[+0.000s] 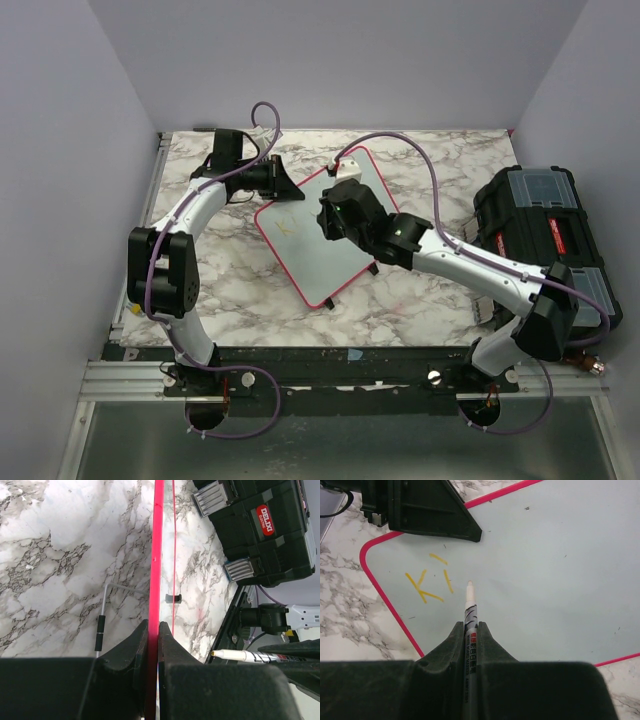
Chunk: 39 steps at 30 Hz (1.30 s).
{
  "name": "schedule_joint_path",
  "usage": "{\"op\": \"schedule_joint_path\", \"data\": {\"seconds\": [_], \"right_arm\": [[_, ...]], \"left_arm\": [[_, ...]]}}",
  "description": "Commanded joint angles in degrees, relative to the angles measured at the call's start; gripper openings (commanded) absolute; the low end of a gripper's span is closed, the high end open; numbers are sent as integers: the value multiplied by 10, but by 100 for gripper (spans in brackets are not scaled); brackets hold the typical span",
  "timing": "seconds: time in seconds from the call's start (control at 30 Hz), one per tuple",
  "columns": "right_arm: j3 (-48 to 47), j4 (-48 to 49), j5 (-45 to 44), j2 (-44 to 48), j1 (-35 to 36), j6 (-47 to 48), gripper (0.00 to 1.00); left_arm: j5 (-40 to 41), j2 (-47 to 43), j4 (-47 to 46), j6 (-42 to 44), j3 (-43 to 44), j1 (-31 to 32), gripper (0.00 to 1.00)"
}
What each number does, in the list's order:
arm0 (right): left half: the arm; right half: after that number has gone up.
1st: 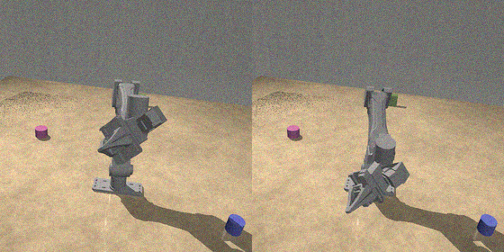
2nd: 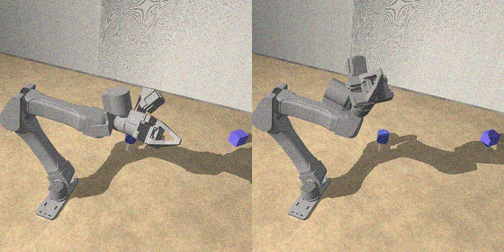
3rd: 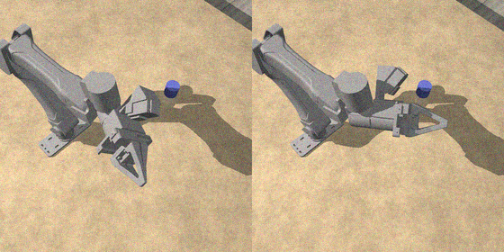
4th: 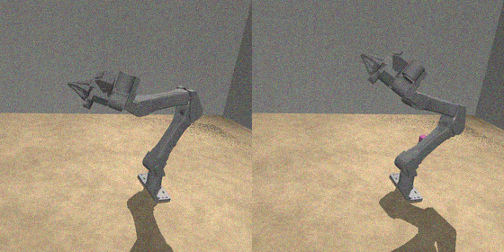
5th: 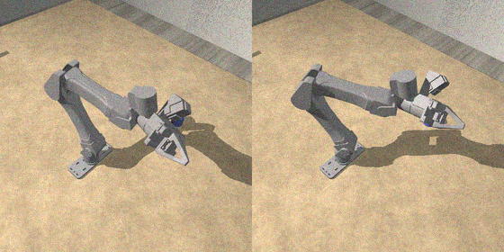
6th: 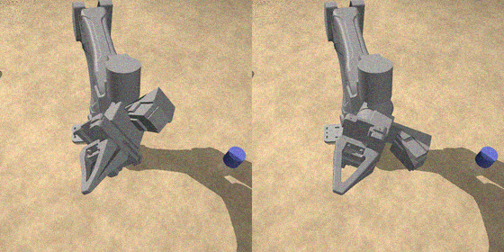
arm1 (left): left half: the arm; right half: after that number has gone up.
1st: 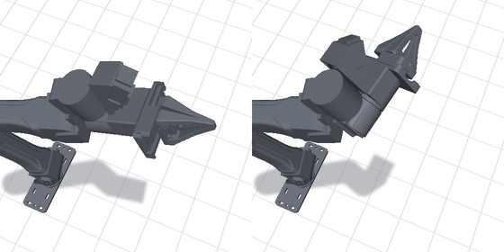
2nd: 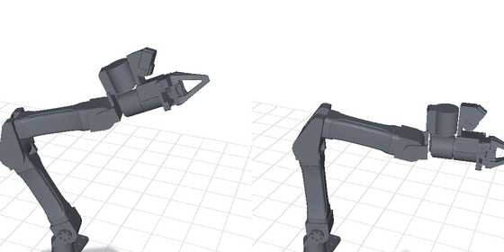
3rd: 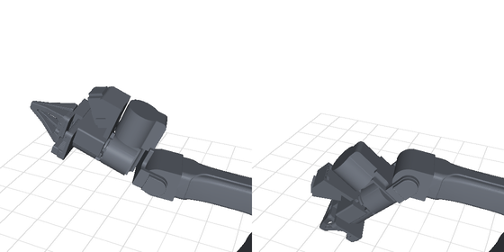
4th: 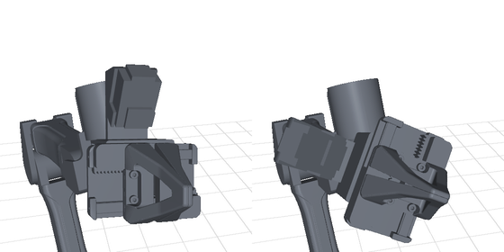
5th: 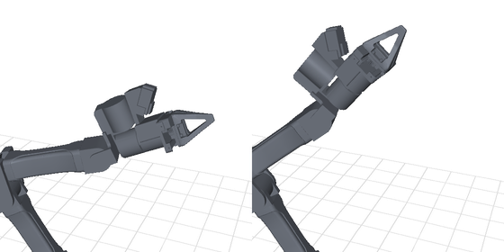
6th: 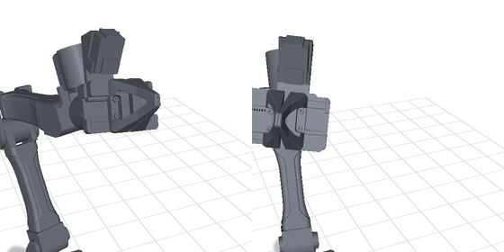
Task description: Write a sentence on the whiteboard
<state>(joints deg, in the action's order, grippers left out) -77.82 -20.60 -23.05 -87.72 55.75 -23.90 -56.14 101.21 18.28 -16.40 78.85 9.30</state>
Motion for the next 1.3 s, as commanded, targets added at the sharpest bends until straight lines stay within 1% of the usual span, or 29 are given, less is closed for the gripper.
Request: {"op": "schedule_joint_path", "data": {"seconds": [0.0,0.27,0.6,0.93,1.27], "right_arm": [[-23,23,26,-17,0,11,1],[-58,26,39,-59,0,13,1],[-72,21,10,-89,0,8,1],[-63,20,7,-106,0,6,1],[-6,11,17,-73,0,-1,1]], "left_arm": [[3,8,35,53,0,15,0],[4,3,32,54,-2,15,0],[6,-1,32,56,-5,15,0],[10,-3,32,57,-6,15,0],[11,-5,32,56,-8,15,0]]}}
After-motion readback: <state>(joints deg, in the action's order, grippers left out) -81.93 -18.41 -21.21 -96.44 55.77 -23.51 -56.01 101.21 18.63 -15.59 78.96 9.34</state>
